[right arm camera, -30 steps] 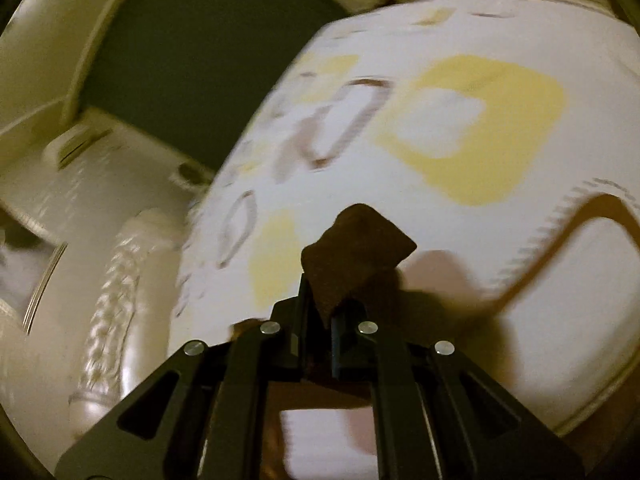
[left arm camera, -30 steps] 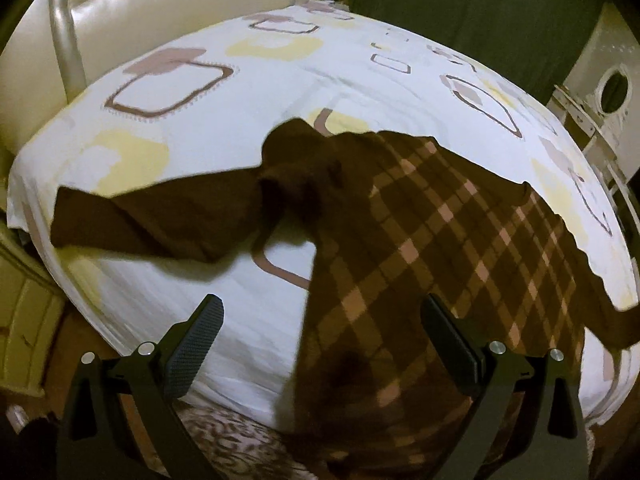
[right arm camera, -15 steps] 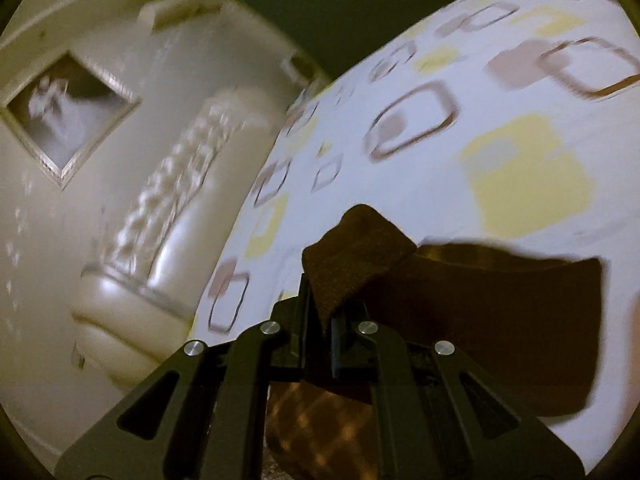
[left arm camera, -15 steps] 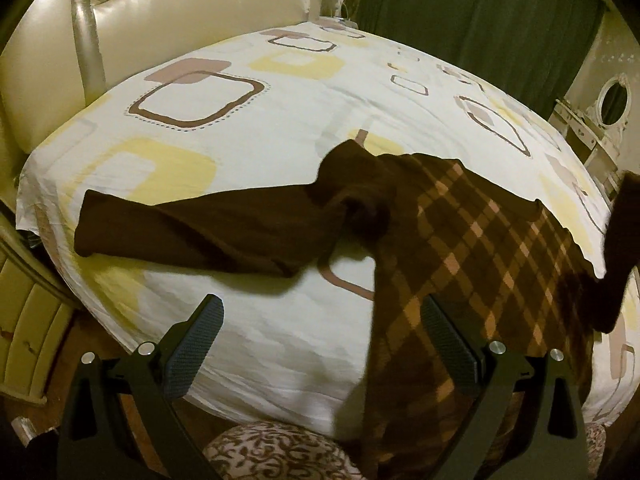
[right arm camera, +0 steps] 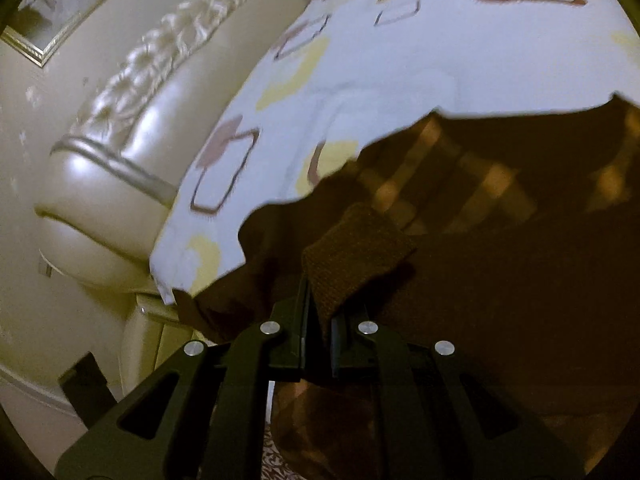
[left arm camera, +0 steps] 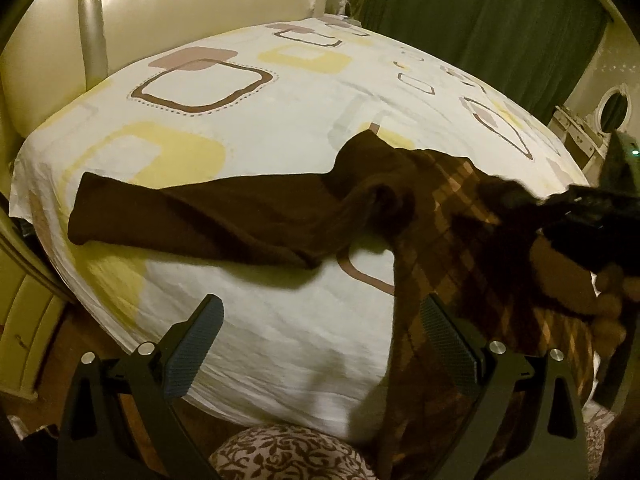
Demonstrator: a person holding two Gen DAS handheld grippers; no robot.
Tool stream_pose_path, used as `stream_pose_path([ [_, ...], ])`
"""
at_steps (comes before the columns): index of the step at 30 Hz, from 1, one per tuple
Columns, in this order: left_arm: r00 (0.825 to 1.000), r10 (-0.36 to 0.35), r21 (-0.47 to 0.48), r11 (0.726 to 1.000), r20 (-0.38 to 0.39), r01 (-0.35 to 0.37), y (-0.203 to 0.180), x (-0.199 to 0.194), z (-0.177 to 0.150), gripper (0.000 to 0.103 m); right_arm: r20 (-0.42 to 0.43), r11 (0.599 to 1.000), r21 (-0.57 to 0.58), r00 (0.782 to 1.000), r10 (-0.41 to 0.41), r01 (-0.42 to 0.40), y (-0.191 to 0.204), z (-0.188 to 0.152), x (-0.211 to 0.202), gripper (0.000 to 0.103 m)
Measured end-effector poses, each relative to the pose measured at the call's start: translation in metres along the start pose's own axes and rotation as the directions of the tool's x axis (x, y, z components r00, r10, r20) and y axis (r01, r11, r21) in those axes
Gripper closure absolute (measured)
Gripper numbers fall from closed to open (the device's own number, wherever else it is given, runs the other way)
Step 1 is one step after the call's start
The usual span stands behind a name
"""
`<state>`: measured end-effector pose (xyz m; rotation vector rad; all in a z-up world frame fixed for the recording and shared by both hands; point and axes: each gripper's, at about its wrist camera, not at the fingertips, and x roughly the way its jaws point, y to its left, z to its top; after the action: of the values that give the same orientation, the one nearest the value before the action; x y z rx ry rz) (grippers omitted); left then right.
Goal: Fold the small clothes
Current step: 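Carry the sleeve with the right gripper across the sweater body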
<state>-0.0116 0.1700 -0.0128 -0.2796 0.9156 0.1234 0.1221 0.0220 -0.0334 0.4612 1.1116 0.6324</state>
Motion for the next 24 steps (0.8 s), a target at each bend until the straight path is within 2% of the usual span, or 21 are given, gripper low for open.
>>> stream_pose_path([
  [9, 1.000, -0.023, -0.023, 0.999, -0.016, 0.022, 0.002, 0.008, -0.001, 0.005, -0.098, 0.995, -0.082, 0.993, -0.059, 0.051, 0.021, -0.018, 0.056, 0.094],
  [14, 0.999, -0.029, -0.013, 0.999, -0.018, 0.029, -0.003, 0.009, -0.001, 0.005, -0.155, 0.999, -0.039, 0.987, 0.028, -0.035, 0.017, -0.030, 0.066, 0.077],
  [15, 0.999, -0.028, -0.009, 1.000, -0.018, 0.028, -0.005, 0.009, -0.001, 0.005, -0.160, 0.998, -0.045, 0.986, 0.043, -0.051, 0.017, -0.032, 0.065, 0.076],
  [17, 0.999, -0.031, -0.004, 1.000, -0.016, 0.031, -0.007, 0.009, -0.001, 0.005, -0.170, 0.993, -0.041, 0.980, 0.101, -0.109, 0.016, -0.035, 0.056, 0.064],
  [20, 0.999, -0.036, 0.007, 0.999, -0.018, 0.036, -0.014, 0.010, -0.002, 0.005, -0.148, 0.982, -0.023, 0.972, 0.180, -0.186, 0.007, -0.037, 0.024, 0.060],
  [22, 0.999, -0.049, 0.016, 0.999, -0.019, 0.049, -0.022, 0.011, 0.000, 0.005, -0.104, 0.983, -0.029, 0.979, 0.177, -0.181, -0.004, -0.037, -0.001, 0.056],
  [24, 0.998, -0.065, 0.030, 0.997, -0.016, 0.065, -0.031, 0.013, 0.002, 0.005, -0.027, 0.986, -0.016, 0.986, 0.166, -0.167, -0.025, -0.036, -0.036, 0.050],
])
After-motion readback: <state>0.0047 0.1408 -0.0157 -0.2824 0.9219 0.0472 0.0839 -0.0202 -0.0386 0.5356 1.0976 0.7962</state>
